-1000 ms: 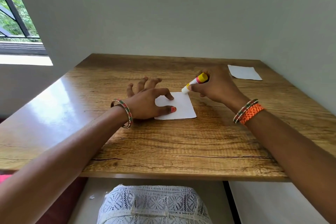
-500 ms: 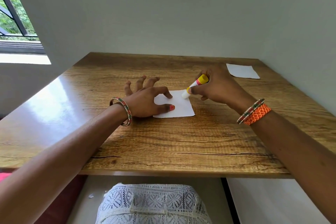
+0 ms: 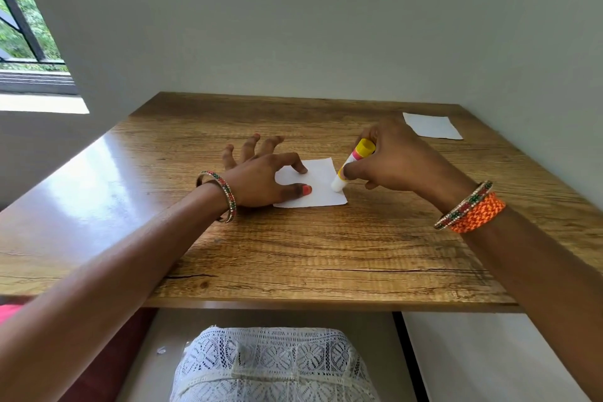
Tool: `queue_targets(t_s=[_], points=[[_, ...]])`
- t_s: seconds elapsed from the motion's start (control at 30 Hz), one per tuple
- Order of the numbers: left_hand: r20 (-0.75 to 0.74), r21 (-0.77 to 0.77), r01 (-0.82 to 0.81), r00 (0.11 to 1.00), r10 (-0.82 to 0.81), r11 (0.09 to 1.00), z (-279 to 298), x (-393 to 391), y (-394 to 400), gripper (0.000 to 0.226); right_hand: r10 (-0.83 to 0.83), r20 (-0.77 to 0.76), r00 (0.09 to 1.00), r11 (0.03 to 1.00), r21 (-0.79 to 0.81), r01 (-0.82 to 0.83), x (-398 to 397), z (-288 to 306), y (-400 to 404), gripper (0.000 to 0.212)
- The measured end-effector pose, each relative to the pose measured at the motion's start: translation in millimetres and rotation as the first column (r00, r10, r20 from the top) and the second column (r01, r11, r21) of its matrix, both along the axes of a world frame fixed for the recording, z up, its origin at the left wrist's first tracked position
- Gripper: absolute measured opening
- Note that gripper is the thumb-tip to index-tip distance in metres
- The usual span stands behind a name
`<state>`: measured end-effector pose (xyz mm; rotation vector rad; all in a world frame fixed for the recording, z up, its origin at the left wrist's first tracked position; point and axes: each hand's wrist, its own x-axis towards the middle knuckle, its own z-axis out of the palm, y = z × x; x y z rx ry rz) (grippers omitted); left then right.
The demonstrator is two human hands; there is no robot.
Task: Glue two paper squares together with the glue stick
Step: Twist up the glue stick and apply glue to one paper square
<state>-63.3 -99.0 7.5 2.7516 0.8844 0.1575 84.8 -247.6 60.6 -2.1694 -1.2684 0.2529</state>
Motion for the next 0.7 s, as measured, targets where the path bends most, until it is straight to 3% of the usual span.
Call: queue_targets(t_s=[0.43, 0.47, 0.53, 0.6, 0.7], points=[[-0.003, -0.04, 0.002, 1.0, -0.002, 0.999, 1.8, -0.6, -1.5, 0.036, 0.038, -0.142, 0.989, 0.995, -0.084, -0.05, -1.8, 6.7, -4.2, 0.031], [-0.004, -0.047, 0.0, 1.0, 0.0, 0.999, 2.6, -0.9, -2.3, 0.035, 0.047, -0.193, 0.98, 0.998, -0.04, -0.055, -0.6, 6.1, -4.1, 0.029], [0.011, -0.043, -0.006, 1.0, 0.006, 0.999, 4.0, -1.4, -5.6, 0.032, 0.067, -0.332, 0.941, 0.977, 0.212, 0.006, 4.2, 6.1, -2.8, 0.023], [0.045, 0.019, -0.028, 0.999, 0.027, 0.999, 4.8, -1.7, -11.1, 0.03, 0.035, -0.381, 0.924, 0.837, 0.516, 0.181, 14.3, 11.1, 3.4, 0.019], [0.069, 0.181, -0.1, 0.994, 0.088, 0.979, 3.9, 0.8, -24.3, 0.034, -0.038, -0.363, 0.931, 0.669, 0.683, 0.293, 28.6, 18.0, 16.1, 0.017]])
